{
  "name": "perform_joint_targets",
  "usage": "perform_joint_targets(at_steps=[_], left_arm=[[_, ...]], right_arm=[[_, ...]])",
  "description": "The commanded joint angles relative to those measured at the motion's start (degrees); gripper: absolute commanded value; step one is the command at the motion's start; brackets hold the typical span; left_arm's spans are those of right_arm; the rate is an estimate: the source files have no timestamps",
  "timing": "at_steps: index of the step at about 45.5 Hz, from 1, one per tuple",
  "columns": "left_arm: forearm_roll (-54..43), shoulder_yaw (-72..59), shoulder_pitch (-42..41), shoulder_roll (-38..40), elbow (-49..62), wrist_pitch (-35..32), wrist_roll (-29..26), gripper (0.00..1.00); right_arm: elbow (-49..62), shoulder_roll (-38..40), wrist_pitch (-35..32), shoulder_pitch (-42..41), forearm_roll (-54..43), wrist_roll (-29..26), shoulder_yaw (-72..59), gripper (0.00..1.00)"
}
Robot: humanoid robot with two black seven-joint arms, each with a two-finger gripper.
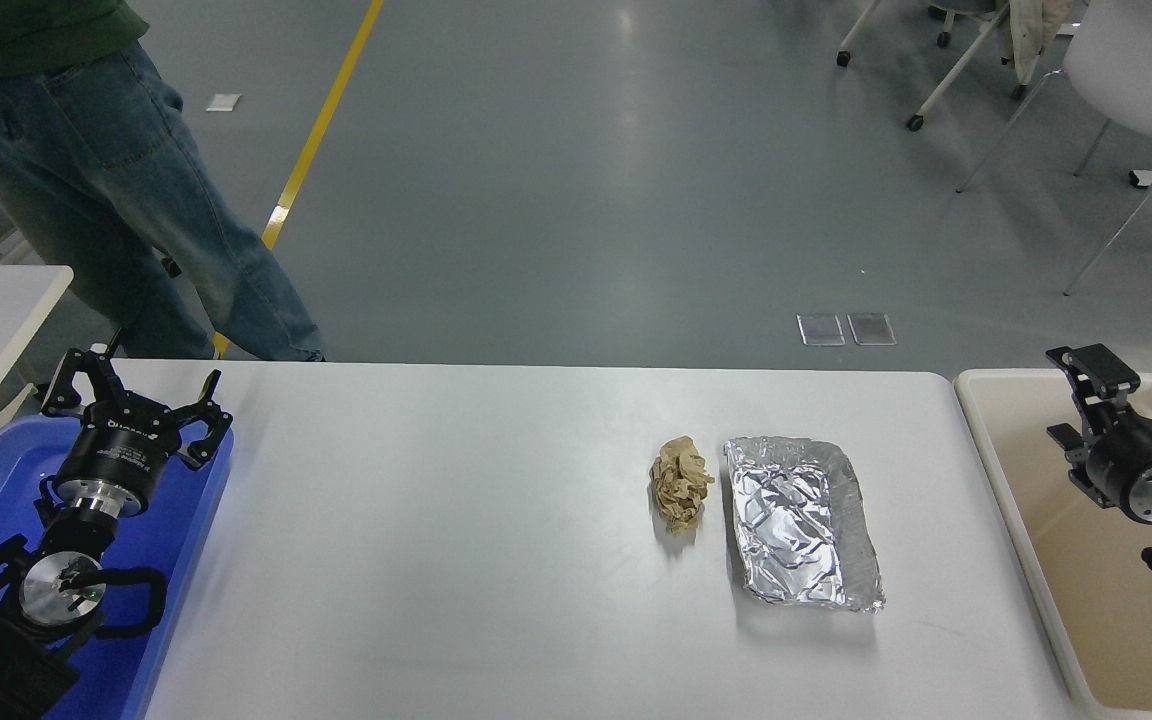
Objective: Clean the table surface
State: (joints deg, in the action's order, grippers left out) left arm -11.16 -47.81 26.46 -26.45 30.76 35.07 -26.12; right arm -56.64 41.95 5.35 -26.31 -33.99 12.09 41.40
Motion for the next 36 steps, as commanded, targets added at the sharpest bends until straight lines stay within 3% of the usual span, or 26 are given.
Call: perform_joint_targets(at_steps=[1, 5, 15, 27, 36], left_arm=[[0.0, 0.0, 0.0, 0.0, 0.0, 0.0, 0.0, 1.00], [0.0, 0.0, 0.0, 0.0, 0.0, 0.0, 0.0, 1.00], [0.0, 0.0, 0.0, 0.0, 0.0, 0.0, 0.0, 1.00], [0.0, 0.0, 0.0, 0.0, 0.0, 0.0, 0.0, 1.00], [0.0, 0.0, 0.0, 0.0, 0.0, 0.0, 0.0, 1.00]], right_arm=[[-7.2, 0.8, -3.2, 0.8, 7.1, 0.0, 1.1, 1.00], [-11.0, 2.0, -5.0, 1.2, 11.4, 0.0, 1.1, 1.00], [-12.7, 2.1, -6.0, 1.1, 11.4, 0.1, 0.1, 1.00], [-12.5, 1.6, -5.4, -1.1, 0.2, -0.8, -6.9, 1.00], [-13.3, 2.3, -5.2, -2.8, -1.8, -6.1, -9.9, 1.00]])
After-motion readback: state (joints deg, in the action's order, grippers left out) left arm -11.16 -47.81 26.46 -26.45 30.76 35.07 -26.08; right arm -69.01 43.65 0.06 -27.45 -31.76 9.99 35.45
